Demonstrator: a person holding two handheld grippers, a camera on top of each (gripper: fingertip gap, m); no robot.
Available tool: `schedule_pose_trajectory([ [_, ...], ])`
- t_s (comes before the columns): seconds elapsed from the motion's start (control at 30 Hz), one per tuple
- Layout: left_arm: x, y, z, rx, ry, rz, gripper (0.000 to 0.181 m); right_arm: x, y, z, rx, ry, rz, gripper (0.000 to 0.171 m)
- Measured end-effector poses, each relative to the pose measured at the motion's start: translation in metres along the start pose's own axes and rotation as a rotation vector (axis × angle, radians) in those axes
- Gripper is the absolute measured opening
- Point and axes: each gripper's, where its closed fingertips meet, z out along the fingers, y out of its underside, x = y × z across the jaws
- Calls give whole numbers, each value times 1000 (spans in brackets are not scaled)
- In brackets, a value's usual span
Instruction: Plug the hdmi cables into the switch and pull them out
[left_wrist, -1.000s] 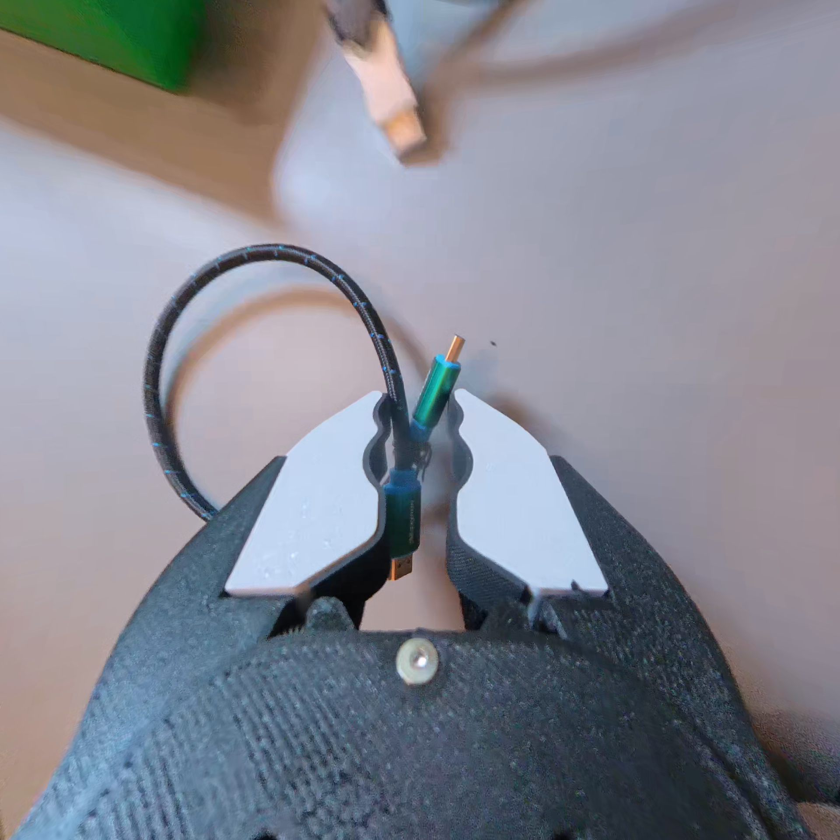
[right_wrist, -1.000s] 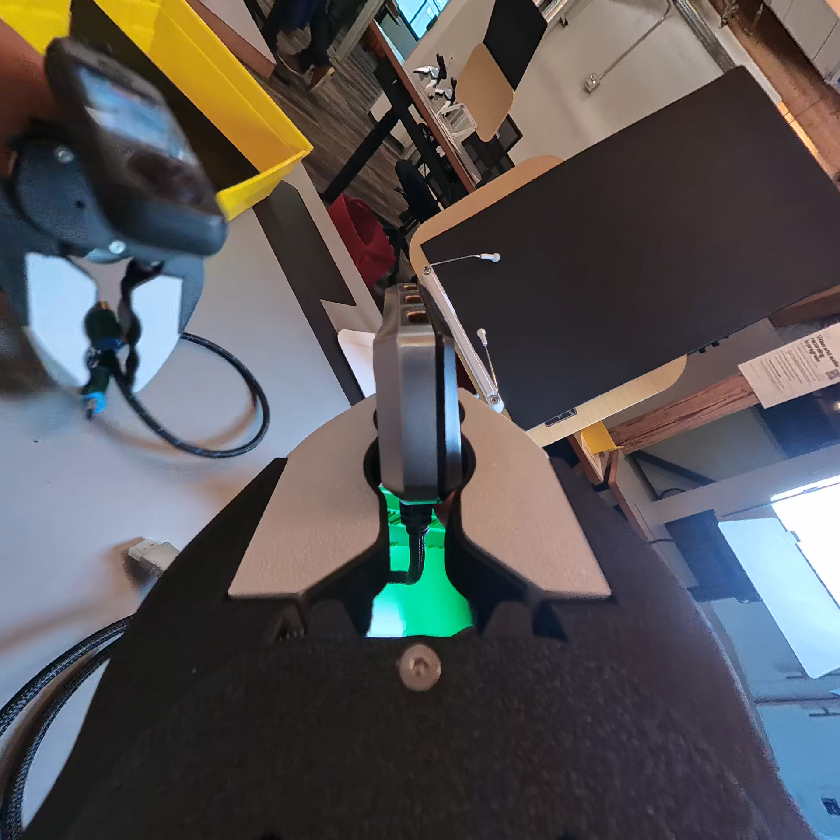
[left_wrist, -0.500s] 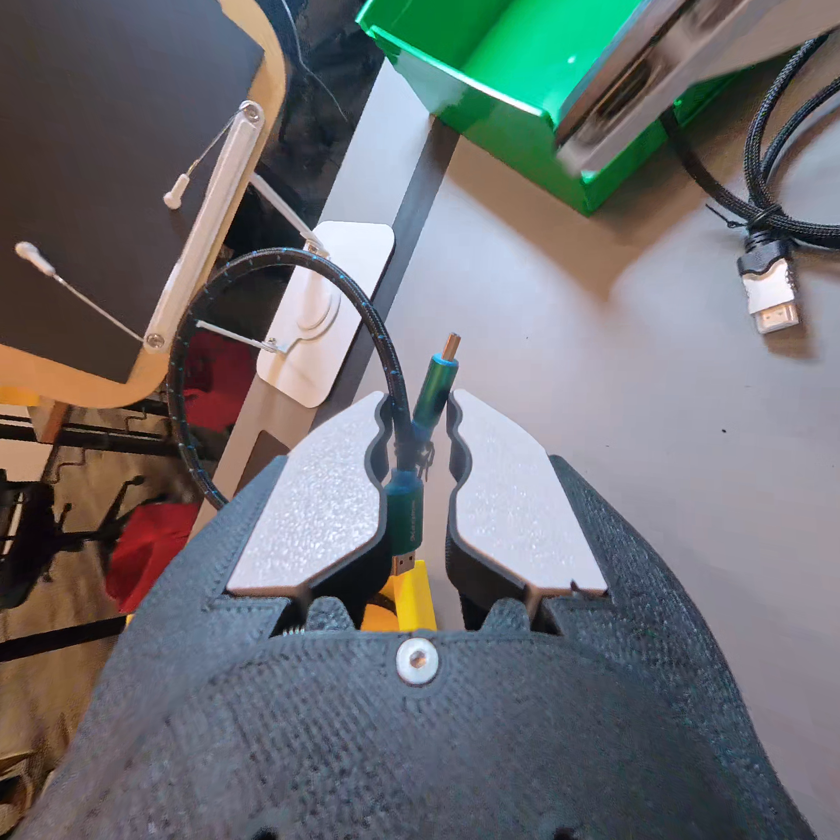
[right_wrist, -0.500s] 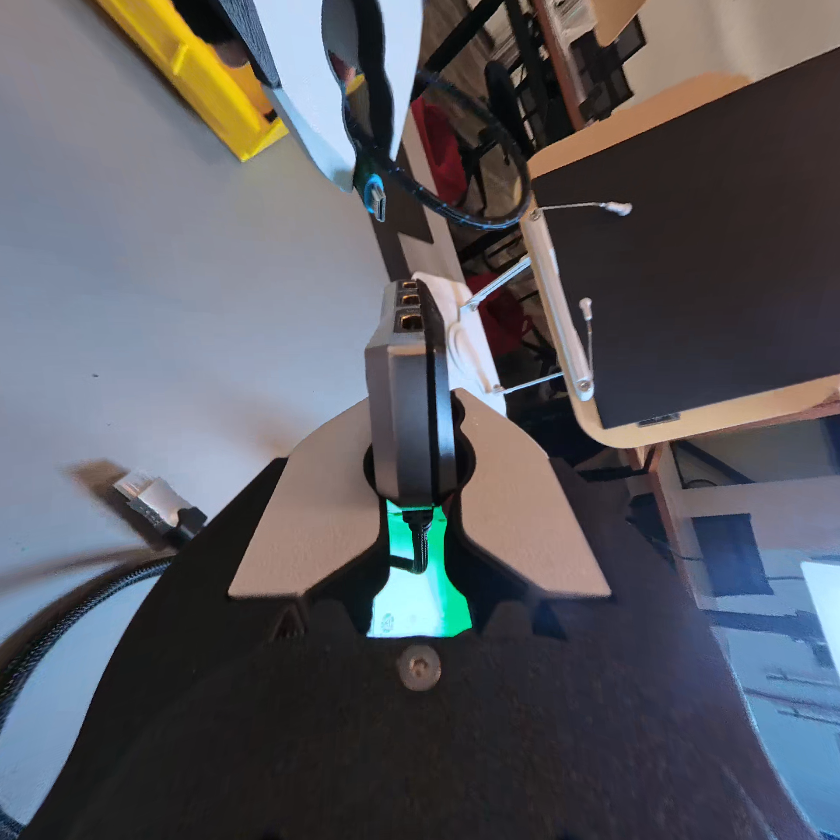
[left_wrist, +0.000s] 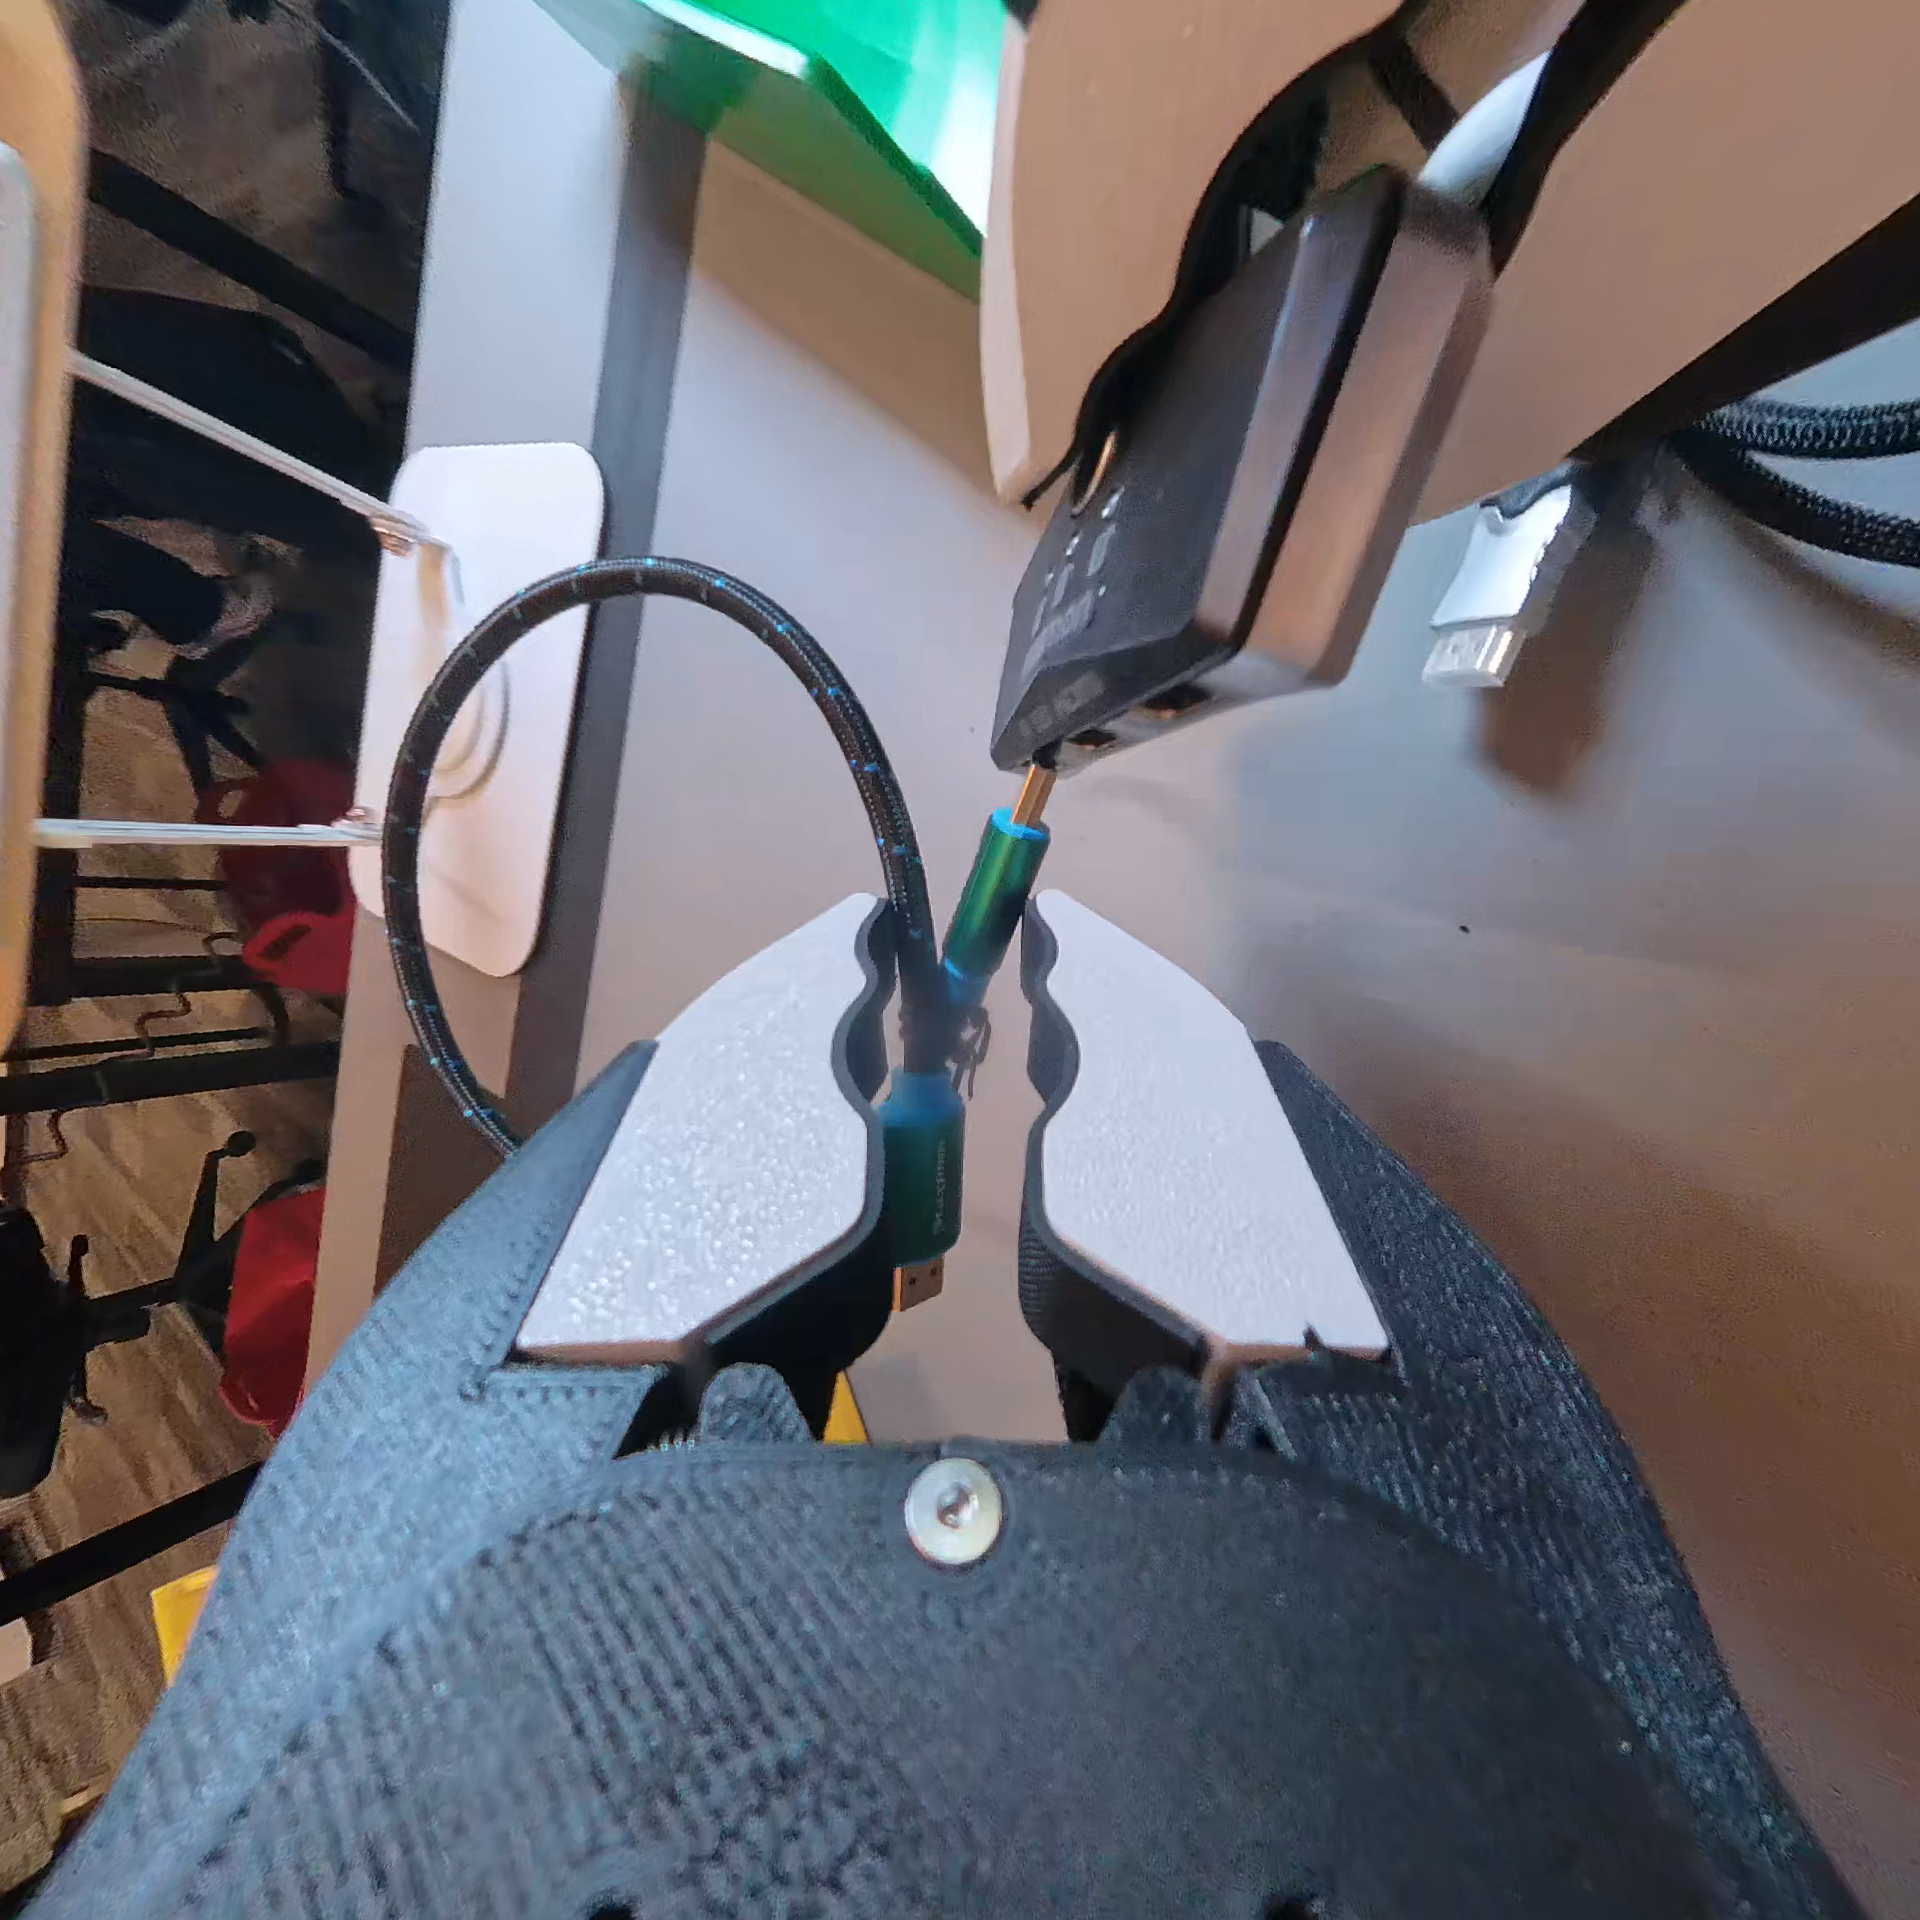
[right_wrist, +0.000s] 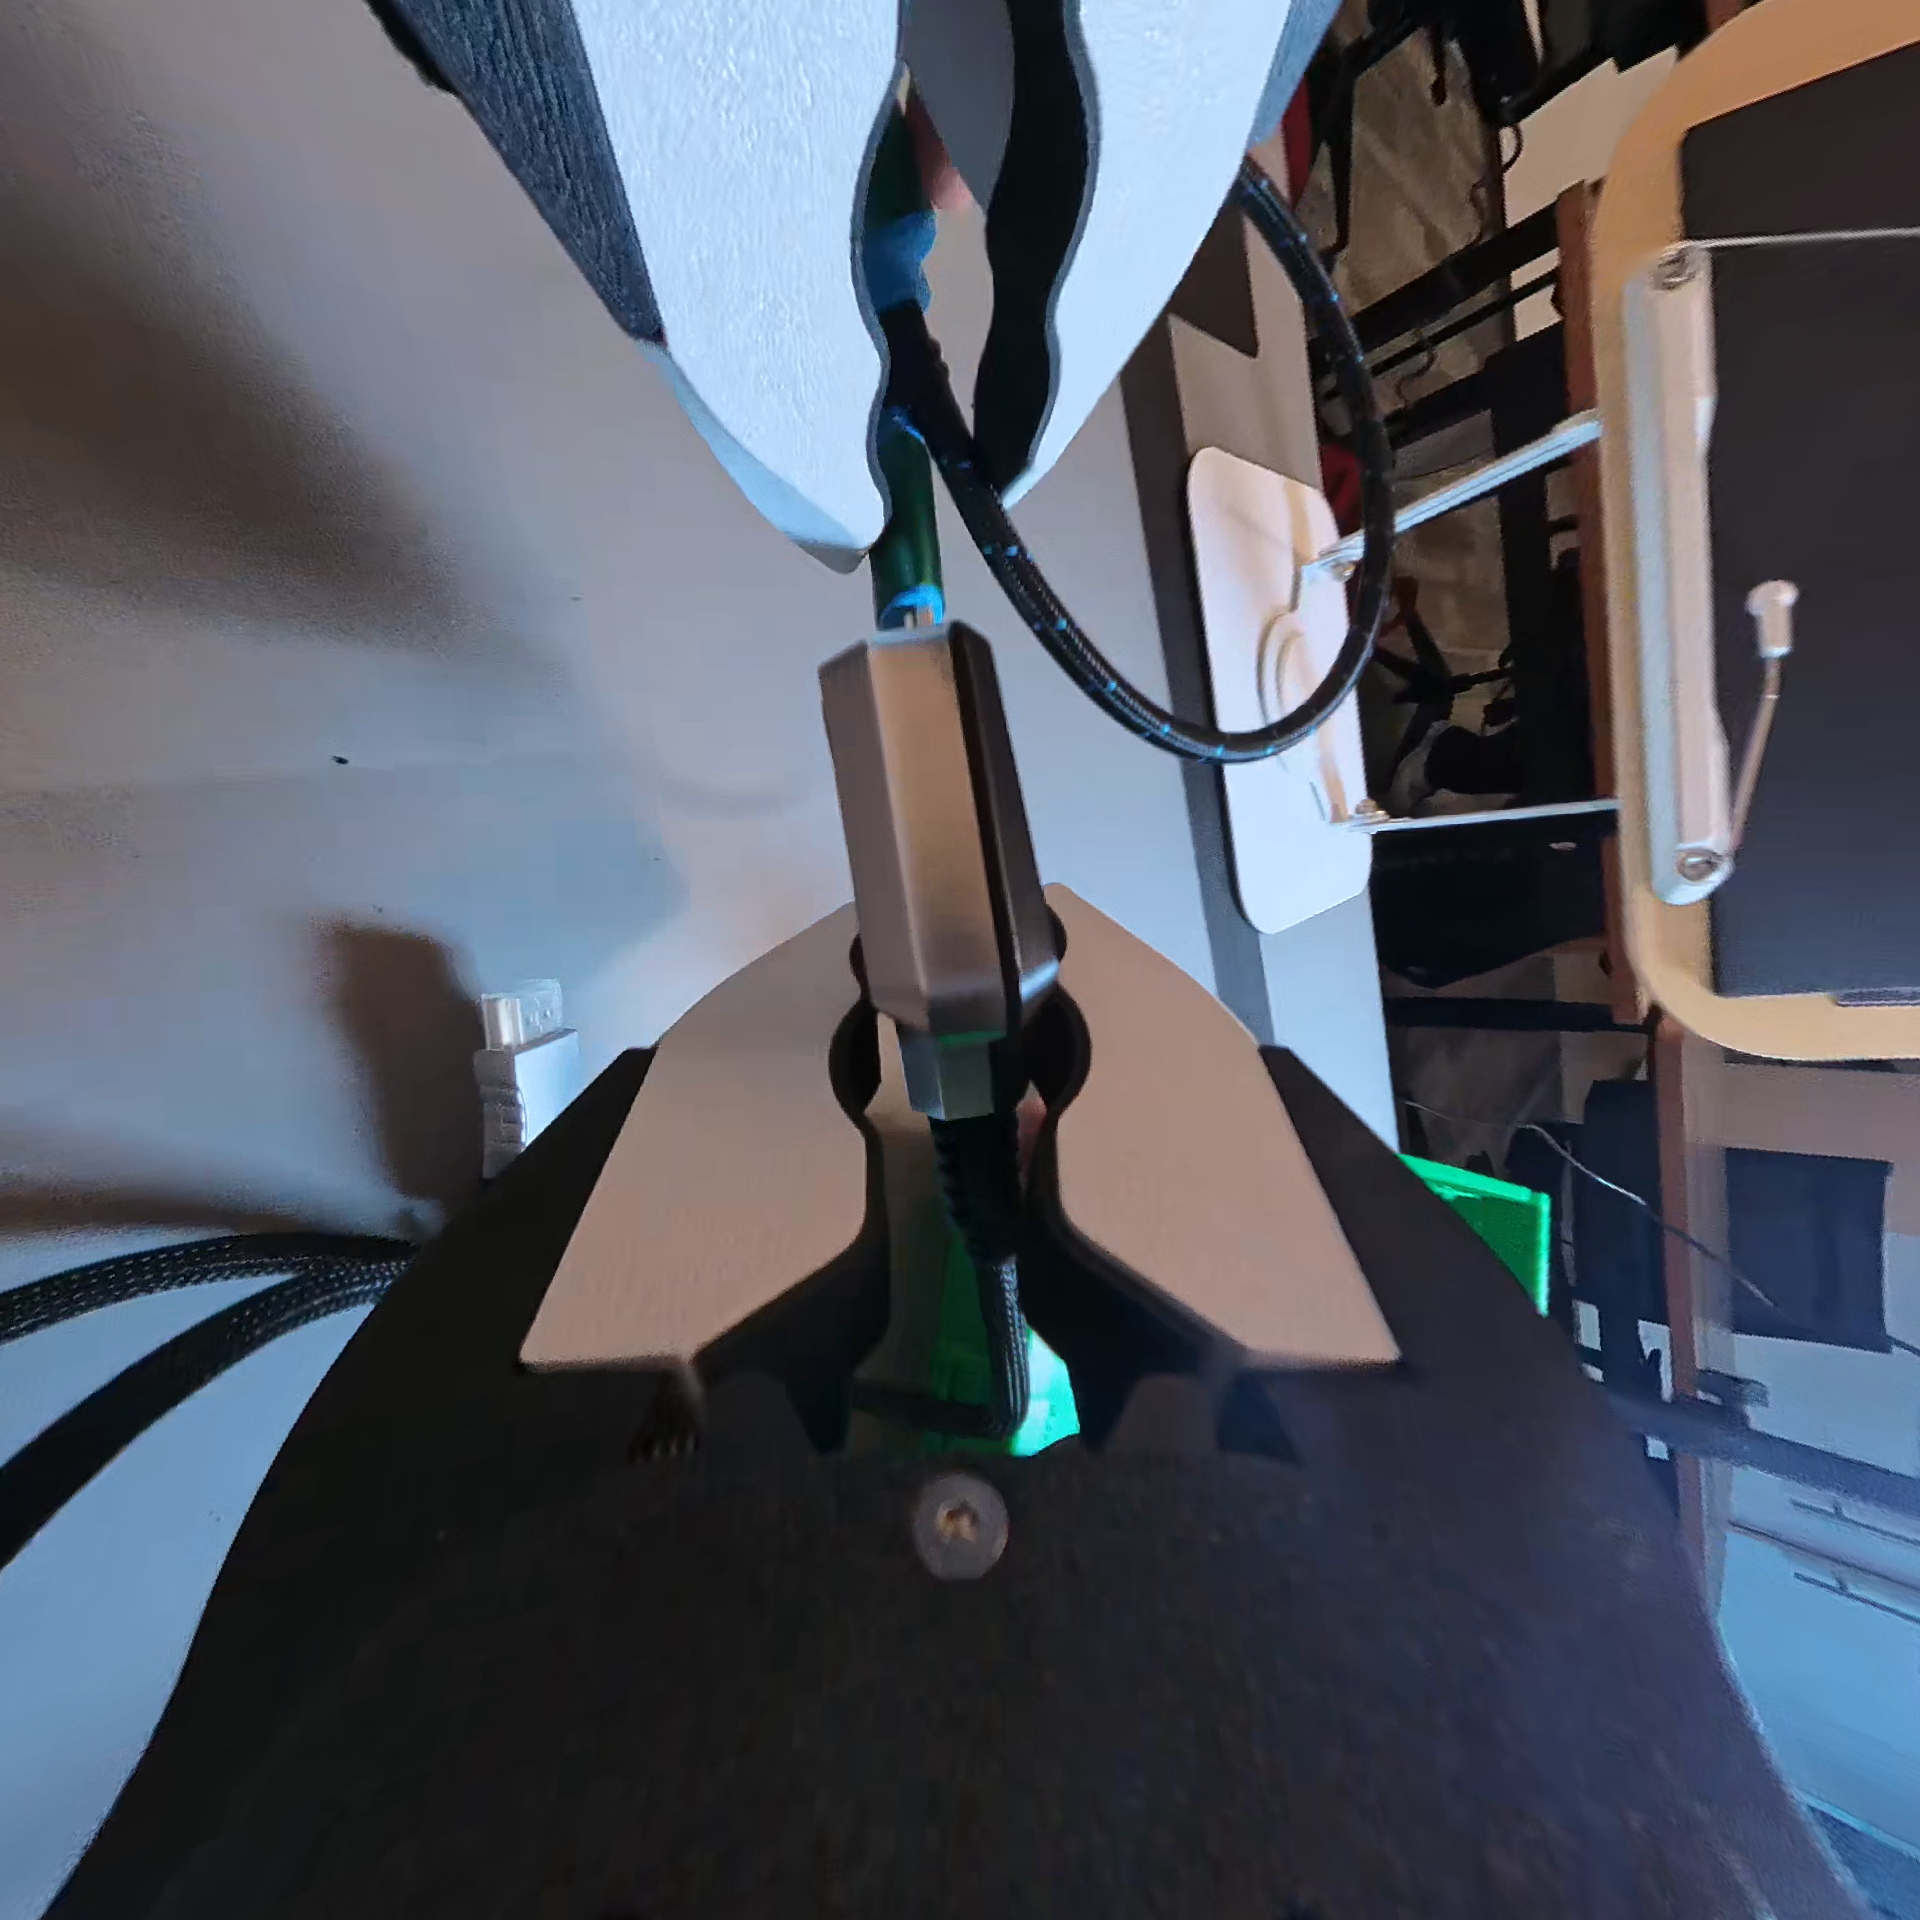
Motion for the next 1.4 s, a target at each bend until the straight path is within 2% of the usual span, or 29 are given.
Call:
schedule_pose_trajectory([
  [0.17,22,13,22,-51,118,-19,24,-19,11,14,-31,-76,-30,25],
  [0.3,41,11,36,-5,243,-77,24,-24,13,17,-17,-112,-7,25],
  [0.43,38,18,44,-12,224,-50,25,-25,20,19,-23,-141,38,25],
  [0.53,41,26,43,-7,267,-25,36,-23,24,17,-3,-170,89,24],
  [0.67,43,2,28,192,277,82,40,-21,14,5,120,-255,204,24],
  [0.83,47,-38,7,441,284,74,36,-18,-9,-22,356,-469,462,23],
  [0.87,43,-42,3,473,272,55,27,-17,-11,-26,389,-499,500,23],
  [1.0,42,-57,-24,646,391,-36,24,-8,-26,-49,556,-612,616,24],
  [1.13,31,-75,-68,958,543,-182,19,3,-49,-80,794,-637,618,27],
  [1.2,29,-74,-70,991,573,-215,19,5,-52,-78,791,-585,591,26],
  [1.4,27,-69,-55,935,580,-268,19,11,-46,-65,716,-479,573,22],
])
